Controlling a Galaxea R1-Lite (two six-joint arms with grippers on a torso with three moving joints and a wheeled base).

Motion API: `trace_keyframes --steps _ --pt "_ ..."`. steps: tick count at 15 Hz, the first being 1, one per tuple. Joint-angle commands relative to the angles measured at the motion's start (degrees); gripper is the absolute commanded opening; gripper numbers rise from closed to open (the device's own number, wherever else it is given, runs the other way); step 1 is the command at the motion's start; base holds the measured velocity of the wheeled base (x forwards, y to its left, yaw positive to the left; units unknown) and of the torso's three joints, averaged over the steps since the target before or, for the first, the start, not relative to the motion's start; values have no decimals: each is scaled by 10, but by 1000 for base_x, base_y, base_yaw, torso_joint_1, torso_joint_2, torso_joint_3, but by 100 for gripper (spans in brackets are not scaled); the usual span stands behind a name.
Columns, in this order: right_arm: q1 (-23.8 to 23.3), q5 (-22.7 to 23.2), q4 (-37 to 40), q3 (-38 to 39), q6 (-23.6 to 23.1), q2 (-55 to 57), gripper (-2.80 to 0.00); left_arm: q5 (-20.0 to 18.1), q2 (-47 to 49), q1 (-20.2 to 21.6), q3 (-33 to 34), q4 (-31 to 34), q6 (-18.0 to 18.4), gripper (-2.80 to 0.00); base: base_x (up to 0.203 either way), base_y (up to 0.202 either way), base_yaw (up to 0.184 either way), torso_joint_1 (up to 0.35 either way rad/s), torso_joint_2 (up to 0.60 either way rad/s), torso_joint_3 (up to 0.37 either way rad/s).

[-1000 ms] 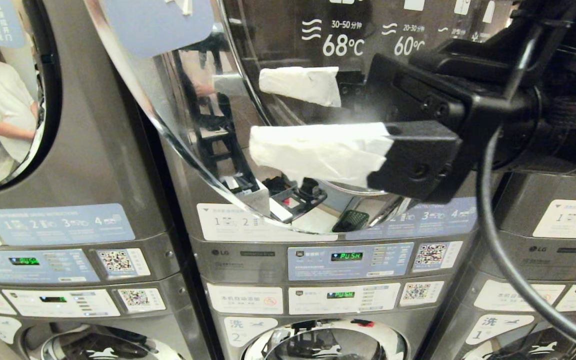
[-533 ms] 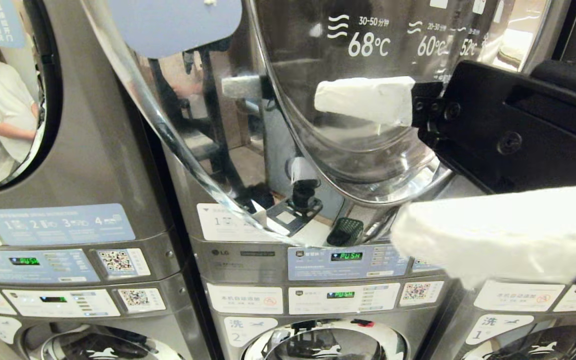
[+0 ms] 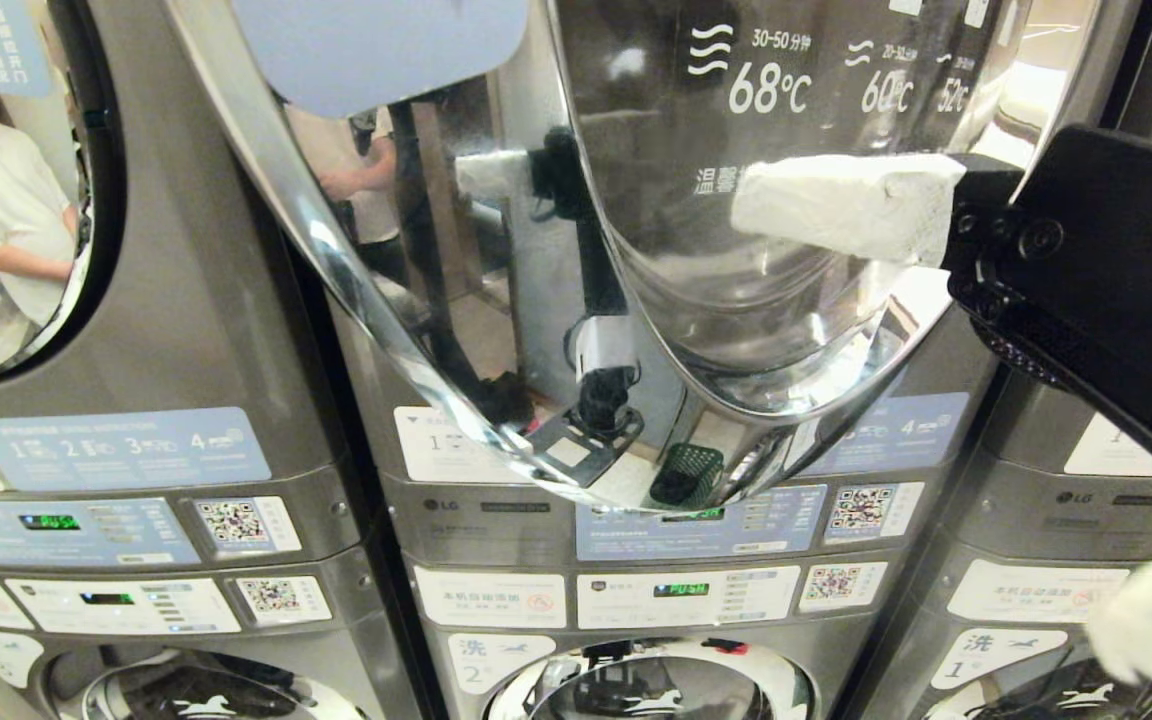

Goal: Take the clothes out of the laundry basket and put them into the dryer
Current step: Open the dryer

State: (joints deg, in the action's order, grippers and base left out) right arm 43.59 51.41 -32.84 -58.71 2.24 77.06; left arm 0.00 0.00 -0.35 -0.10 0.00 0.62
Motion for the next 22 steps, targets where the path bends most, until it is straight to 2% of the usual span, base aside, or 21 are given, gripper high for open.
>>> trace_keyframes --steps 1,8,16,22 --pt "0 3 -2 -7 0 7 0 0 0 0 0 0 0 -280 0 0 0 0 0 0" --pt "1 -10 -1 -57 -11 58 0 0 0 0 0 0 0 -280 0 0 0 0 0 0" --pt "31 -4 -3 -57 -10 76 0 0 0 0 0 0 0 -280 0 0 0 0 0 0" --pt "36 48 16 -35 -6 42 0 0 0 0 0 0 0 -280 0 0 0 0 0 0"
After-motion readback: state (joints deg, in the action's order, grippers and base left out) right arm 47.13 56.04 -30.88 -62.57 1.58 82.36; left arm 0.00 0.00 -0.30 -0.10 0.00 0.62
